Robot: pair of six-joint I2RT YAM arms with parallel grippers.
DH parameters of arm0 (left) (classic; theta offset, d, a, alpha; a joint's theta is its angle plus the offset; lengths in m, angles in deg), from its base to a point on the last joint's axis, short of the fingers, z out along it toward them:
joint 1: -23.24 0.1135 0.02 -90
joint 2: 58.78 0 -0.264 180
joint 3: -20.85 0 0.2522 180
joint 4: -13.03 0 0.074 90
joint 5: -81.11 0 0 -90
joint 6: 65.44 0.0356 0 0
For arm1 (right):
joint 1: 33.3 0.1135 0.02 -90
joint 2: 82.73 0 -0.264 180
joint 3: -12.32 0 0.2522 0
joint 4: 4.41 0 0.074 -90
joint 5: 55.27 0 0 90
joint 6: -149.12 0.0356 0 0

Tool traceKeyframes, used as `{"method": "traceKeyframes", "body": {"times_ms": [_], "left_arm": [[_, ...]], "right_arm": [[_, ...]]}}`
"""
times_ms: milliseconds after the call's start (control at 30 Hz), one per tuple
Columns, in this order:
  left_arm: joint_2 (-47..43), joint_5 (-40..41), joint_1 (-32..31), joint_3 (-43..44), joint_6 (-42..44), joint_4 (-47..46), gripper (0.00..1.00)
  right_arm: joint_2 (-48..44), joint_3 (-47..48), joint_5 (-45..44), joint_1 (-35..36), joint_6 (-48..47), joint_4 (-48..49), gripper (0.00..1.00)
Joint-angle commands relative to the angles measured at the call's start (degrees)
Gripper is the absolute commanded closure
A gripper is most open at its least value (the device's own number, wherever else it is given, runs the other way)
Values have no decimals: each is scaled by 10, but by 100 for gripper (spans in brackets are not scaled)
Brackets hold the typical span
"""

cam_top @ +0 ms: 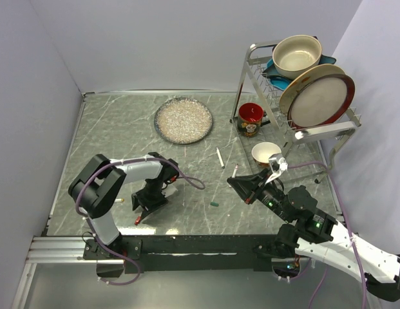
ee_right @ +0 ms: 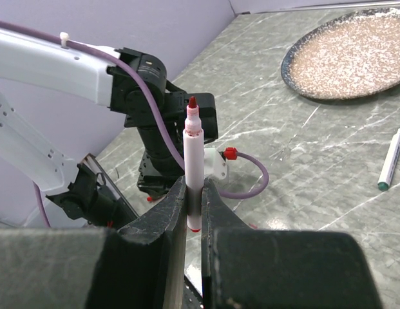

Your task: Insert the pens into the pen caps

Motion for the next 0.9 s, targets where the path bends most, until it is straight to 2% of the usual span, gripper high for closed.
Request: {"method": "traceKeyframes", "body": {"times_ms": [0, 467, 600, 867], "left_arm": [[17, -13, 0, 15, 1, 5, 45], [56, -20, -12, 34, 2, 5, 49], [52, -28, -12, 29, 4, 6, 56], [32, -26, -12, 1, 1, 8, 60]], "right_arm": [[-13, -1, -11, -2, -11, 11, 100], [-19, 0, -16, -2, -12, 7, 100], [-25, -3, -20, -3, -12, 9, 100], [-29, -2, -17, -4, -11, 6, 100]]}}
